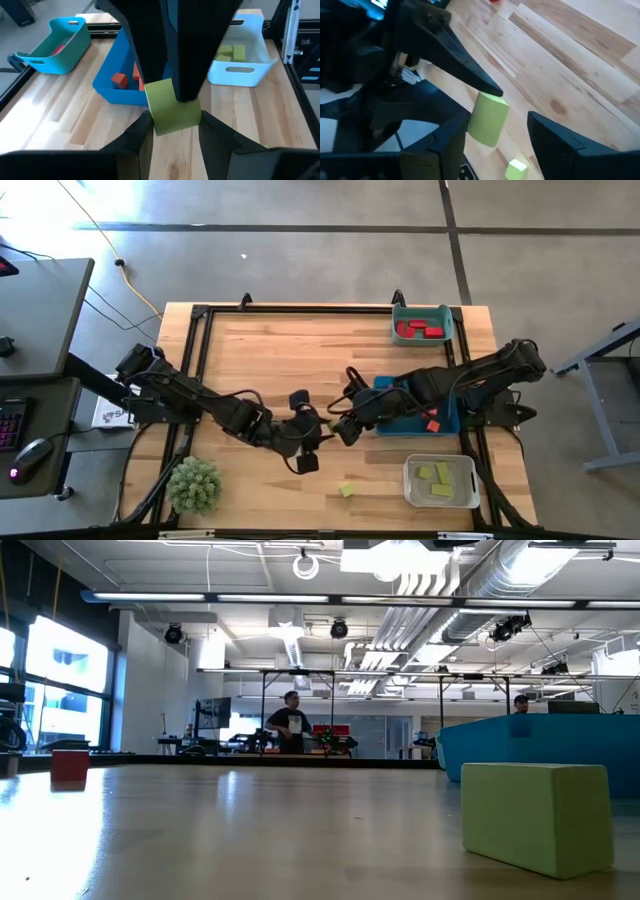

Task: Sort & place blocks by color
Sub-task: Put the green wooden block into the white bin

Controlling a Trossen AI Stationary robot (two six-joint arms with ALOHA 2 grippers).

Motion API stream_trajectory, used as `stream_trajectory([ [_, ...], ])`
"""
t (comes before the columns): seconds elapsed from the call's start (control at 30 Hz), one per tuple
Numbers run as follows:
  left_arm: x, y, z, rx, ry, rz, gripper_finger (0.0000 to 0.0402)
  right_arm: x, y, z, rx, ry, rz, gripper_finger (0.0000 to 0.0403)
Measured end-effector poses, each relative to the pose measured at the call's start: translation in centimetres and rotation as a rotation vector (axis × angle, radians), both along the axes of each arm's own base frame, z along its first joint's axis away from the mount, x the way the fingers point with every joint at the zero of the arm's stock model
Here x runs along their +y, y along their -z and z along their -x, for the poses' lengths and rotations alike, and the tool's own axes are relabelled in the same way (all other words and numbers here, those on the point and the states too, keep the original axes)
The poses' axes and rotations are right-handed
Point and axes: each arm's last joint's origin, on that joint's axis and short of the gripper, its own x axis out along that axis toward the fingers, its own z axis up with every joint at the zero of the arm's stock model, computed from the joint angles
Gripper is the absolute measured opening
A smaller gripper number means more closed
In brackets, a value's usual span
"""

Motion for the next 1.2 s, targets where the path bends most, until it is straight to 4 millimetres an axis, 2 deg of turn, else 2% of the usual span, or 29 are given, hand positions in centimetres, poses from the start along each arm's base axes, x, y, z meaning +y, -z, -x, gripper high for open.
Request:
stream_trajectory([
  [0.37,0.4,-0.2,-0.3,-0.019,-0.004,-0.027,0.0108,0.3,1.1,-1.3,-0.006,0.006,0.008,0.0189],
  [0.47,0.5,-0.2,-0.3,-0.021,-0.005,-0.027,0.0108,0.4,1.2,-1.4,-0.009,0.002,0.015,0.0158],
  [0.7,0.6,-0.1,-0.3,-0.006,-0.004,-0.035,0.0117,0.4,1.5,-1.6,0.0,-0.036,0.039,0.0047],
  [0.93,0.9,0.0,-0.4,-0.009,-0.028,0.0,0.0134,0.4,1.7,-1.5,0.019,-0.054,0.059,0.0047],
  [1.2,0.9,0.5,-0.1,0.045,-0.014,0.062,0.0165,1.4,2.7,0.1,0.18,-0.091,0.059,0.0048],
])
